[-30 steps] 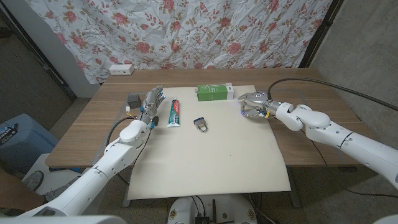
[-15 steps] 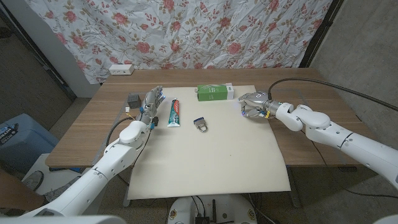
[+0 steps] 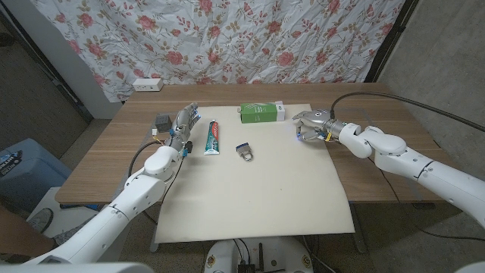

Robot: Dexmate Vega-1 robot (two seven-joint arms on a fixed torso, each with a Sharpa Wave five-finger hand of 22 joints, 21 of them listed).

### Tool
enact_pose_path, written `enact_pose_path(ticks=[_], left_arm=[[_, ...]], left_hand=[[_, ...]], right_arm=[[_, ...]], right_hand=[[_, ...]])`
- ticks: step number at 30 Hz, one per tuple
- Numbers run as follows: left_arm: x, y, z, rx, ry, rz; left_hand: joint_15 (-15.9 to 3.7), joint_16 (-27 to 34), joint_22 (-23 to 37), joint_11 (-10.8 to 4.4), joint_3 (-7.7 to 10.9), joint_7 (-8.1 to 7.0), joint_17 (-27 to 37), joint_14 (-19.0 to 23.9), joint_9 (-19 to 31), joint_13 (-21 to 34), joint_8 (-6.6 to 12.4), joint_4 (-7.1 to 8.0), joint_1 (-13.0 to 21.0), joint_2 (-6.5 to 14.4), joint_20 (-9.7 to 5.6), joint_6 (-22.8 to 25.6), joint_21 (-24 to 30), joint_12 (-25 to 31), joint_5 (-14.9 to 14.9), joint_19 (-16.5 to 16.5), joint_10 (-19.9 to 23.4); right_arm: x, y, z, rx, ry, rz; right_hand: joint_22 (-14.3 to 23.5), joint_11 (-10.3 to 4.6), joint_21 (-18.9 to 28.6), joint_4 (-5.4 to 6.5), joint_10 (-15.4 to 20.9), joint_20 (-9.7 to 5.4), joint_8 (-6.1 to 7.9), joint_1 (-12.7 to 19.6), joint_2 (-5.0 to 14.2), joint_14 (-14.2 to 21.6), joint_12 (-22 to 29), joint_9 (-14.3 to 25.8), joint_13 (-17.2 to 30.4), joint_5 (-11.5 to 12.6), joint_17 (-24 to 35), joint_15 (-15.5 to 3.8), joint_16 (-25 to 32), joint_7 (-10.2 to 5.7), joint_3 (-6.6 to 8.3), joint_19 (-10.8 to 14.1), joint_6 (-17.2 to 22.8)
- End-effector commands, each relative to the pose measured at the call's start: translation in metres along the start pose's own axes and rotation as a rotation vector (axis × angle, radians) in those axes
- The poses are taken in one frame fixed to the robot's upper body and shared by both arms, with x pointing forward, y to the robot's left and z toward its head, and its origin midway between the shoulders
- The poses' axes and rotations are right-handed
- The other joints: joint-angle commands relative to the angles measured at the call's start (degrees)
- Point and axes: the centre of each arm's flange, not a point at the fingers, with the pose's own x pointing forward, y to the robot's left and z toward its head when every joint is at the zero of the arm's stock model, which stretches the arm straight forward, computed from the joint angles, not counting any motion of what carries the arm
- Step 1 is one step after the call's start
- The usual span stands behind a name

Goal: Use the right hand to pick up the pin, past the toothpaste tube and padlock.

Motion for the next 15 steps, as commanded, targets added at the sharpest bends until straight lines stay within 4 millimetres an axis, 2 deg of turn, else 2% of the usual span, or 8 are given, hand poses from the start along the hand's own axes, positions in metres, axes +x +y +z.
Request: enact_pose_path(ticks=[1,6,15], left_arm=[[-0.006,-0.008,0.017,0.105,-0.009,-0.019],[-0.008,-0.011,0.028,0.169,-0.026,-0.020],[-0.011,-0.025,0.041,0.265,-0.056,-0.026]], left_hand=[[-0.23,-0.3,0.3,-0.13,0.44,-0.65,0.3,-0.4,0.1,0.1,-0.22,-0.19,-0.3,3.7,-0.27,0.0,-0.2,-0.3,0.0,0.2,-0.5],[-0.57,-0.4,0.3,-0.21,0.51,-0.84,0.3,-0.8,0.1,0.1,-0.35,-0.20,-0.2,3.7,-1.12,-0.4,-0.4,-0.3,0.0,-0.3,-0.7],[-0.70,-0.3,0.3,-0.46,0.59,-0.82,0.3,-1.0,0.1,0.1,-0.33,-0.09,-0.3,3.9,-1.69,-0.5,-0.4,-0.2,0.0,-0.4,-0.6]], right_arm=[[-0.006,-0.009,-0.004,0.066,0.010,-0.045],[-0.008,-0.011,-0.005,0.100,0.019,-0.071],[-0.013,-0.013,-0.006,0.150,0.026,-0.116]], right_hand=[[0.2,-0.11,0.2,0.25,0.3,-0.25,0.17,-0.3,0.53,0.5,0.0,0.0,0.2,-0.2,0.2,-1.23,0.3,-0.88,0.11,0.2,1.5],[0.2,-0.18,0.1,0.25,0.2,-0.26,0.13,-0.3,0.59,0.5,0.0,0.0,0.2,-0.2,0.3,-1.24,0.3,-0.89,0.07,0.2,1.6],[0.2,-0.06,0.1,0.22,0.4,-0.27,-0.03,-0.5,0.73,0.7,-0.1,-0.1,0.2,-0.2,0.4,-1.24,0.4,-0.91,0.01,0.1,1.5]])
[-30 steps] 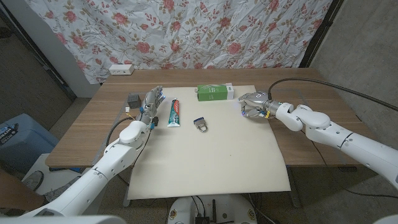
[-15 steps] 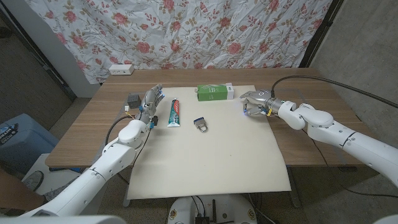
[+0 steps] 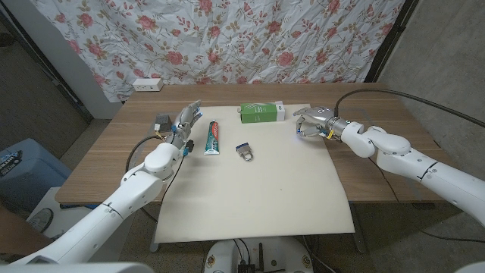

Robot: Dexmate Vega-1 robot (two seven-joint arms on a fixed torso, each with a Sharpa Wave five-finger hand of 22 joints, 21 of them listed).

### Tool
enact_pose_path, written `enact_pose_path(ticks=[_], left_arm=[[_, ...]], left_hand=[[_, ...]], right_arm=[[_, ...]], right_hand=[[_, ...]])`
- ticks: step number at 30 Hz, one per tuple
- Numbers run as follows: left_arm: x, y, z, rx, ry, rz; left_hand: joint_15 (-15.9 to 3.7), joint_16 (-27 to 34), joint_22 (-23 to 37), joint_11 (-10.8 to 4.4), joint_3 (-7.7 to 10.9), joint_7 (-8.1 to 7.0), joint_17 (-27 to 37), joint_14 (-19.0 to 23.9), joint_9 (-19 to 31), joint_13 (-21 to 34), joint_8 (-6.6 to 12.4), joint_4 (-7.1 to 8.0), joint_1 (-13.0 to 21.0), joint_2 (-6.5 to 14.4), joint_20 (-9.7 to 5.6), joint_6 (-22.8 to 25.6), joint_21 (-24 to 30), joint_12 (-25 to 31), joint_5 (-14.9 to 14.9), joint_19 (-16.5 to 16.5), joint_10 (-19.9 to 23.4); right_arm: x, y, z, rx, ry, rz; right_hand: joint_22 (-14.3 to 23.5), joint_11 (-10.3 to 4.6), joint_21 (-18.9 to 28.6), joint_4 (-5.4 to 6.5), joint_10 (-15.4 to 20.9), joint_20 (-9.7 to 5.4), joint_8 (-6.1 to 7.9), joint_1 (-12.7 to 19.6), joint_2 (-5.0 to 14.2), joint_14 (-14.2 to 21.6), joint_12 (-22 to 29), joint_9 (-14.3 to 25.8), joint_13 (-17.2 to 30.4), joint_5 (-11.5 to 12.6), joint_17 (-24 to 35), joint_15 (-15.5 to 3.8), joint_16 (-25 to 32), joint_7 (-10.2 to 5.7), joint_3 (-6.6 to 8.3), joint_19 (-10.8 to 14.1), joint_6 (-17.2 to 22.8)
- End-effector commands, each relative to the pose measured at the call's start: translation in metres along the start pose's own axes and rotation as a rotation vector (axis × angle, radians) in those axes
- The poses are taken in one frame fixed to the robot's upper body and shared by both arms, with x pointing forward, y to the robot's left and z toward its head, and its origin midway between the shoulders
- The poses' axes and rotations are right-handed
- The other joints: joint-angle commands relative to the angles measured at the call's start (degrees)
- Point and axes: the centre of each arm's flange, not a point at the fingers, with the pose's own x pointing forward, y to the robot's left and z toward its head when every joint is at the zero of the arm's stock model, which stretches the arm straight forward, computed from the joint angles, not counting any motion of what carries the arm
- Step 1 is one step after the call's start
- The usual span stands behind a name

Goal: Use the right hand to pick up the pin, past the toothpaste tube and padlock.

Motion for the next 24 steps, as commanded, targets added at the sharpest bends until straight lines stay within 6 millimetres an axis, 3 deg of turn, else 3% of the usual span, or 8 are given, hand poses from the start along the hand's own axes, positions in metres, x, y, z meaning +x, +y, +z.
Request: enact_pose_path(ticks=[1,17,24], left_arm=[[-0.005,-0.014,0.025,0.142,-0.040,-0.011],[-0.009,-0.037,0.039,0.306,-0.104,-0.052],[-0.013,-0.044,0.046,0.396,-0.100,-0.060]], left_hand=[[-0.88,-0.1,0.3,-0.24,0.37,-0.29,0.3,-0.2,0.1,0.1,-0.11,0.16,-0.3,3.9,-1.50,0.0,0.0,0.0,0.0,-0.2,-0.4],[-1.55,0.1,0.2,-0.60,0.43,-0.77,0.4,-0.1,0.1,0.1,0.09,0.98,-0.6,4.4,-2.85,0.5,0.0,0.1,0.1,-0.1,-0.1],[-1.99,0.0,0.2,-0.77,0.72,-1.21,0.3,-0.7,0.0,0.0,-0.01,1.01,-0.3,4.7,-4.29,0.4,-0.3,-0.1,0.1,-1.1,-0.8]], right_arm=[[-0.007,-0.006,-0.003,0.080,0.014,-0.068],[-0.015,-0.006,-0.007,0.206,0.030,-0.144],[-0.016,-0.004,-0.009,0.255,0.042,-0.176]], right_hand=[[0.2,-0.03,0.1,0.15,0.4,-0.29,0.01,-0.1,0.37,0.5,-0.1,0.2,0.2,0.0,0.2,-1.39,0.4,-0.90,0.07,0.1,1.5],[0.2,-0.03,0.1,0.04,0.7,-0.26,-0.15,-0.2,0.50,0.7,-0.2,0.0,0.1,-0.1,0.4,-1.49,0.6,-0.88,-0.06,0.3,1.6],[0.2,-0.05,0.1,-0.06,0.9,-0.12,-0.23,-0.2,0.51,0.7,-0.2,-0.1,0.1,-0.1,0.4,-1.43,0.6,-0.89,-0.12,0.3,1.6]])
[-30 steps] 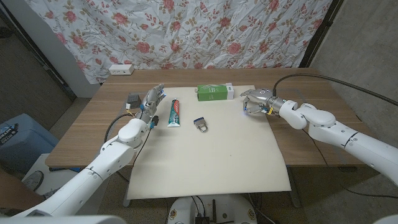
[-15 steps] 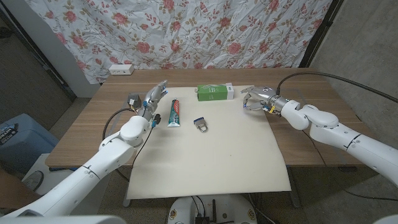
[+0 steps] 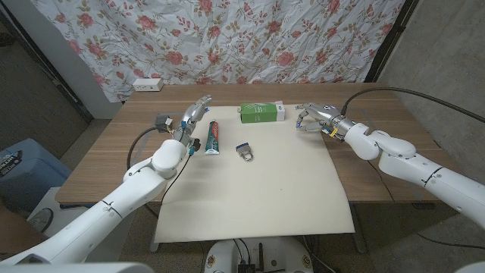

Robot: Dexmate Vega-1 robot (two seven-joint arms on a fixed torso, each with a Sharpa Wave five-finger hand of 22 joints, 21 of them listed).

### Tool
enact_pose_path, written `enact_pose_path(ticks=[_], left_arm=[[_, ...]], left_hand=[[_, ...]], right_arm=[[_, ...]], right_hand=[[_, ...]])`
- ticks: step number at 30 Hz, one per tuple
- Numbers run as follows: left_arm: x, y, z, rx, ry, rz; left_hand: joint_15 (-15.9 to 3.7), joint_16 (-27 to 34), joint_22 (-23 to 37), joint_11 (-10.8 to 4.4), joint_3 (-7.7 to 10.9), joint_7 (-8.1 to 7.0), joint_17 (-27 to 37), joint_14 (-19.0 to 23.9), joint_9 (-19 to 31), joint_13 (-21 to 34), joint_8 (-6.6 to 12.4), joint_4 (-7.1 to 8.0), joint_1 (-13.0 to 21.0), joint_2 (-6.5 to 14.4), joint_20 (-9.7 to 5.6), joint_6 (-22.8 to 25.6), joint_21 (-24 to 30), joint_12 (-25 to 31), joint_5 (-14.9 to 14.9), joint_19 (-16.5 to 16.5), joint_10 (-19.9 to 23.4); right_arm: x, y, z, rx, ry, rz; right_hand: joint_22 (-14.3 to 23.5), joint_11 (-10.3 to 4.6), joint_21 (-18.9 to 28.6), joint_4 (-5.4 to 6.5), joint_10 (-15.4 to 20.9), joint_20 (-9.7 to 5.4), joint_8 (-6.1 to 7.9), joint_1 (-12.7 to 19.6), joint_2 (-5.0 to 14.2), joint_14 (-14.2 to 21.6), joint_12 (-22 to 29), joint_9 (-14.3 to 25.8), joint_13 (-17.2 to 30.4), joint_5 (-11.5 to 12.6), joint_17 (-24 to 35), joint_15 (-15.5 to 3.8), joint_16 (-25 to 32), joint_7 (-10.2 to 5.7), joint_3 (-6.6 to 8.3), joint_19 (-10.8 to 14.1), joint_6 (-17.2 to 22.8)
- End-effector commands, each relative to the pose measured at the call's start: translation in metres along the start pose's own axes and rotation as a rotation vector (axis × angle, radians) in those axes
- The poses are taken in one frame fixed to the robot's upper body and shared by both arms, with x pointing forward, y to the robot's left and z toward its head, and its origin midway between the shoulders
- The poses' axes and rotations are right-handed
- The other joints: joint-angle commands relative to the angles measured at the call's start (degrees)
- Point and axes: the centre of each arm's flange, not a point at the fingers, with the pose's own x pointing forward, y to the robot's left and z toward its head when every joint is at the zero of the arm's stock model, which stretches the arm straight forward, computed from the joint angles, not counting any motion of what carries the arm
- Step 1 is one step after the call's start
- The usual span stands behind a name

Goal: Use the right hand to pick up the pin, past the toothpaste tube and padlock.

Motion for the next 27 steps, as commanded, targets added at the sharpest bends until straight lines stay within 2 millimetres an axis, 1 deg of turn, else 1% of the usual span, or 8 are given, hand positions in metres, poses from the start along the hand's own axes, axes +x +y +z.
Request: enact_pose_path(ticks=[1,5,10,20,22,24,27], left_arm=[[-0.004,-0.016,0.022,0.167,-0.042,-0.039],[-0.004,-0.021,0.027,0.216,-0.061,-0.063],[-0.004,-0.029,0.032,0.275,-0.072,-0.091],[-0.004,-0.045,0.041,0.378,-0.107,-0.133],[-0.004,-0.049,0.042,0.386,-0.107,-0.139],[-0.005,-0.053,0.043,0.399,-0.105,-0.141],[-0.004,-0.057,0.044,0.417,-0.113,-0.166]], left_hand=[[-2.13,0.0,0.2,-0.46,0.28,-0.67,0.0,-0.7,0.1,0.2,-0.03,0.22,-0.3,4.7,-4.45,0.1,-0.3,-0.2,0.1,-0.7,-0.6],[-2.31,0.0,0.2,-0.52,0.32,-0.82,0.1,-0.7,0.1,0.1,-0.01,0.31,-0.3,4.7,-5.02,0.1,-0.3,-0.2,0.1,-0.9,-0.7],[-2.70,0.1,0.2,-0.64,0.17,-1.01,0.2,-0.8,0.1,0.1,0.03,0.77,-0.5,4.8,-5.81,0.3,-0.3,-0.1,0.1,-1.1,-0.7],[-3.66,0.3,0.2,-0.82,-0.19,-1.49,0.3,-0.7,0.1,0.1,-0.02,1.71,-1.0,4.8,-6.37,0.3,-0.3,0.0,0.0,-1.7,-0.3],[-4.01,0.5,0.3,-1.02,-0.36,-1.69,0.3,-0.3,0.1,0.0,-0.04,2.07,-1.1,4.7,-6.40,0.3,-0.5,0.1,0.0,-2.3,0.1],[-4.23,0.5,0.3,-1.17,-0.65,-1.76,0.3,0.0,0.0,0.0,-0.06,2.56,-1.3,4.5,-5.74,0.3,-0.8,0.2,0.0,-3.7,0.3],[-4.43,0.7,0.3,-1.38,-0.94,-1.69,0.3,0.7,0.0,0.0,-0.10,2.95,-1.4,4.3,-5.66,0.2,-0.9,0.3,0.0,-4.8,0.8]], right_arm=[[-0.004,0.000,-0.003,0.107,0.015,-0.067],[-0.003,0.000,-0.004,0.124,0.020,-0.076],[-0.003,0.000,-0.006,0.148,0.022,-0.095],[-0.003,0.002,-0.006,0.182,0.022,-0.126],[-0.002,0.002,-0.007,0.185,0.023,-0.128],[-0.001,0.002,-0.007,0.190,0.024,-0.131],[0.000,0.002,-0.008,0.193,0.025,-0.133]], right_hand=[[0.2,0.12,0.1,-0.07,0.7,-0.04,0.21,0.2,0.12,0.7,-0.2,0.2,0.1,0.0,0.2,-1.49,0.4,-0.88,-0.12,0.3,1.6],[0.2,0.11,0.0,-0.12,0.8,0.07,0.14,0.2,0.14,0.7,-0.2,0.1,0.1,-0.1,0.2,-1.49,0.4,-0.88,-0.15,0.2,1.6],[0.2,0.14,0.0,-0.17,0.9,0.14,0.13,0.2,0.15,0.8,-0.2,0.1,0.1,-0.1,0.3,-1.40,0.5,-0.87,-0.18,0.2,1.7],[0.2,0.17,0.0,-0.25,0.9,0.16,0.09,0.2,0.15,0.8,-0.3,0.0,0.1,-0.1,0.3,-1.41,0.5,-0.86,-0.23,0.2,1.8],[0.2,0.16,0.0,-0.26,0.8,0.20,0.07,0.2,0.15,0.8,-0.4,0.0,0.1,-0.1,0.4,-1.43,0.5,-0.86,-0.25,0.2,1.8],[0.2,0.26,0.0,-0.27,0.9,0.18,0.05,0.2,0.15,0.8,-0.4,-0.1,0.1,-0.1,0.4,-1.44,0.5,-0.86,-0.26,0.2,1.8],[0.2,0.22,0.0,-0.31,0.9,0.21,0.02,0.2,0.16,0.8,-0.4,-0.1,0.1,-0.1,0.4,-1.34,0.5,-0.86,-0.27,0.2,1.8]])
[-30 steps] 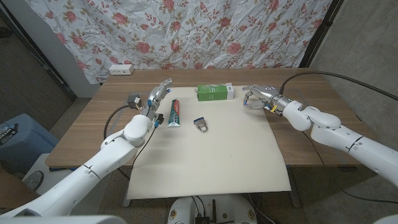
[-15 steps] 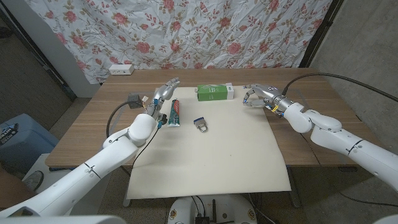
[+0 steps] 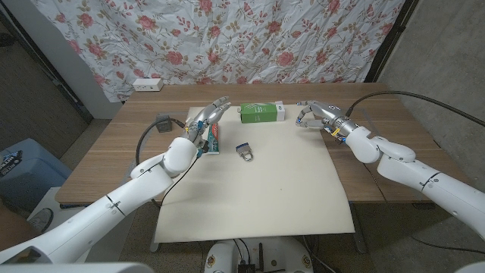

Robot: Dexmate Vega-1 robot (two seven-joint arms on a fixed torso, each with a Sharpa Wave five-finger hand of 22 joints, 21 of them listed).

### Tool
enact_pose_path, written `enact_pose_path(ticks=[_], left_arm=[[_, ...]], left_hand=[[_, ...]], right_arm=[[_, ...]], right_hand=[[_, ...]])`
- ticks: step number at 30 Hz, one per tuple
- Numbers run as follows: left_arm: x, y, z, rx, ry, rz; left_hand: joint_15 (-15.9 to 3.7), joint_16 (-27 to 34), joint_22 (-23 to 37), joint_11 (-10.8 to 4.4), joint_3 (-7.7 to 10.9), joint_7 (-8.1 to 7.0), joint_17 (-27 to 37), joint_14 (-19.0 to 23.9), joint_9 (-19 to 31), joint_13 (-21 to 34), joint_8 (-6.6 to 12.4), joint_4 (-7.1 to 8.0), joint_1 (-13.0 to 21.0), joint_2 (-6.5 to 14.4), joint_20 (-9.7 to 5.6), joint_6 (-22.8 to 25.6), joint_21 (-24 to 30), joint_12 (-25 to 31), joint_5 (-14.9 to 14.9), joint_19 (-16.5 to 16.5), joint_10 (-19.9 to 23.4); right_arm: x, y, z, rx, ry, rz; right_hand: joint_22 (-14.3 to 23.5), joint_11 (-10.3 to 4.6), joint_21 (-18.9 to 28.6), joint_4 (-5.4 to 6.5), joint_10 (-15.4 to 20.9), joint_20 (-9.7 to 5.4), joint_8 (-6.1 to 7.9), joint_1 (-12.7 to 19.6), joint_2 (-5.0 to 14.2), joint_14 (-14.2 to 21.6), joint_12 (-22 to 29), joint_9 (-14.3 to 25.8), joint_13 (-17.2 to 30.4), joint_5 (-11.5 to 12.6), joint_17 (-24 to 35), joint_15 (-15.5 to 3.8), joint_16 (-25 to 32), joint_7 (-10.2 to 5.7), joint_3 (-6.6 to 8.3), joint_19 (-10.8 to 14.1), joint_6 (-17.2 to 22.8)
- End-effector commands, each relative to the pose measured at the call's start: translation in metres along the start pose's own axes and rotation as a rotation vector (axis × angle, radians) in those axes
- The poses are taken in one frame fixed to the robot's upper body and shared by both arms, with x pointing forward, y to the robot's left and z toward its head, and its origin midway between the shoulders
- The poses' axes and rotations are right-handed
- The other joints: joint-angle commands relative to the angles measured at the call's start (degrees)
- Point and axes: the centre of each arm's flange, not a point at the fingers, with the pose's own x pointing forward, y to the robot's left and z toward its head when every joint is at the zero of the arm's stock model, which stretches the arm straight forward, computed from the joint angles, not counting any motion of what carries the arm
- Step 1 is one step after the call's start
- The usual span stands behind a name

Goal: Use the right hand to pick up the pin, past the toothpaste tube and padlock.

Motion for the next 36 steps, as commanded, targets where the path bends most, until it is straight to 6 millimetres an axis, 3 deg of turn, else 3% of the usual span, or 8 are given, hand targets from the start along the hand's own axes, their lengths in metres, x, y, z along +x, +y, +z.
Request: enact_pose_path(ticks=[1,16,21,27,36], left_arm=[[0.003,-0.016,0.015,0.104,-0.028,-0.057],[0.004,-0.037,0.033,0.251,-0.046,-0.148],[0.004,-0.044,0.039,0.299,-0.049,-0.161],[0.006,-0.053,0.045,0.351,-0.072,-0.197],[0.008,-0.061,0.043,0.365,-0.078,-0.255]], left_hand=[[-4.25,0.5,0.3,-0.60,-0.21,-0.04,0.0,1.2,0.0,0.0,-0.10,0.62,-0.8,4.4,-5.78,0.0,-0.1,0.3,0.0,-1.3,0.7],[-4.71,0.5,0.3,-0.84,-1.10,-0.02,0.0,1.8,0.0,0.0,0.02,1.45,-1.2,3.8,-5.97,0.3,-0.1,0.4,0.0,-3.1,1.4],[-4.36,0.3,0.4,-0.75,-1.59,0.06,0.1,1.4,0.1,0.0,0.03,1.91,-1.4,3.7,-7.14,0.4,0.0,0.3,0.0,-3.9,1.4],[-4.27,0.2,0.4,-0.69,-1.95,0.14,0.1,1.3,0.1,0.0,0.04,2.16,-1.5,3.7,-7.47,0.5,0.0,0.2,0.0,-4.2,1.3],[-4.21,0.1,0.4,-0.68,-2.49,0.04,0.1,0.9,0.1,0.0,-0.22,2.43,-1.5,3.7,-7.55,-0.2,0.2,-0.2,0.0,-4.7,0.5]], right_arm=[[0.003,0.000,-0.002,0.032,0.002,-0.026],[0.005,0.002,-0.001,0.061,-0.002,-0.045],[0.005,0.004,0.000,0.070,0.000,-0.050],[0.005,0.006,0.001,0.078,-0.004,-0.053],[0.006,0.008,0.002,0.089,0.008,-0.066]], right_hand=[[0.2,0.00,0.0,-0.06,0.7,0.21,0.11,0.2,0.18,0.4,0.0,0.2,0.1,-0.1,0.2,-1.13,0.3,-1.19,-0.03,0.2,1.5],[0.2,0.13,0.0,-0.16,1.3,0.38,-0.05,0.2,0.23,0.5,0.1,0.0,0.1,-0.1,0.3,-1.02,0.4,-1.19,-0.12,0.3,1.6],[0.2,0.05,0.0,-0.17,1.5,0.44,-0.08,0.2,0.26,0.5,0.1,0.0,0.1,-0.1,0.3,-1.08,0.4,-1.17,-0.14,0.3,1.6],[0.2,0.02,0.0,-0.18,1.6,0.44,-0.12,0.2,0.30,0.6,0.1,-0.1,0.1,-0.1,0.4,-1.12,0.4,-1.17,-0.16,0.3,1.7],[0.2,0.01,-0.1,-0.21,1.7,0.49,-0.22,0.2,0.33,0.5,0.0,-0.2,0.1,-0.1,0.5,-1.05,0.5,-1.18,-0.21,0.3,1.6]])
